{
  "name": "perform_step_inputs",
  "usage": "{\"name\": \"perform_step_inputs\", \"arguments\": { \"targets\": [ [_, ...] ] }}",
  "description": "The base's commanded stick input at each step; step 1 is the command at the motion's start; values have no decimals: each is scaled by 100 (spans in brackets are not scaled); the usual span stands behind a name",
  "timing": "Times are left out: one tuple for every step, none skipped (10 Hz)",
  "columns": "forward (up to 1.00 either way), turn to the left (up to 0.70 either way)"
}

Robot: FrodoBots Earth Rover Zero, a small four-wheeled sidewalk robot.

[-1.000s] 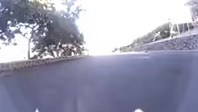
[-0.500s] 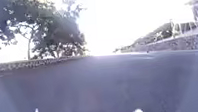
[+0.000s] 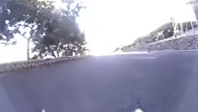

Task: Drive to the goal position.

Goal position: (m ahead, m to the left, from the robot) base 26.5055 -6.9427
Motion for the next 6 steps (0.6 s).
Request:
{"name": "perform_step_inputs", "arguments": {
  "targets": [
    [50, 0],
    [50, 0],
    [50, 0],
    [50, 0],
    [50, 0],
    [50, 0]
  ]
}}
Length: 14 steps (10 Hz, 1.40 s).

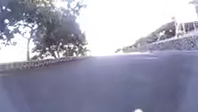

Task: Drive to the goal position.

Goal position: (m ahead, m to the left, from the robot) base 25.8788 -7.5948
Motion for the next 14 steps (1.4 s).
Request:
{"name": "perform_step_inputs", "arguments": {
  "targets": [
    [50, 0],
    [50, 0],
    [50, 0],
    [50, 0],
    [50, 0],
    [50, 0],
    [50, 0],
    [50, 0],
    [50, 0],
    [50, 0],
    [50, -42],
    [50, -27],
    [50, 0],
    [50, 0]
  ]
}}
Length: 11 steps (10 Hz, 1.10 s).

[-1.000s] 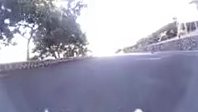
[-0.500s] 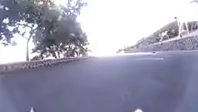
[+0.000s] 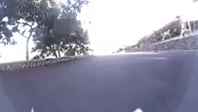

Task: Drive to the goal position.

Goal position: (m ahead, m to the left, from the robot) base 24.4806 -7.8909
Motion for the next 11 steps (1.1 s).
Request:
{"name": "perform_step_inputs", "arguments": {
  "targets": [
    [50, -20],
    [50, -50],
    [50, -43],
    [50, -21],
    [50, -1],
    [50, -26],
    [50, -50],
    [50, -32],
    [50, 0],
    [50, 0],
    [50, -29]
  ]
}}
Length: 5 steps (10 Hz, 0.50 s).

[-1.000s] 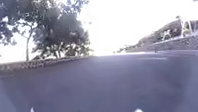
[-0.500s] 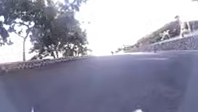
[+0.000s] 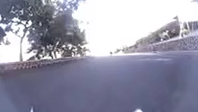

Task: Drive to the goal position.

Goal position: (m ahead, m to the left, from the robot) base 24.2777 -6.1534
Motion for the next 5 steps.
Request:
{"name": "perform_step_inputs", "arguments": {
  "targets": [
    [50, -48],
    [50, -21],
    [50, -3],
    [50, -39],
    [50, -50]
  ]
}}
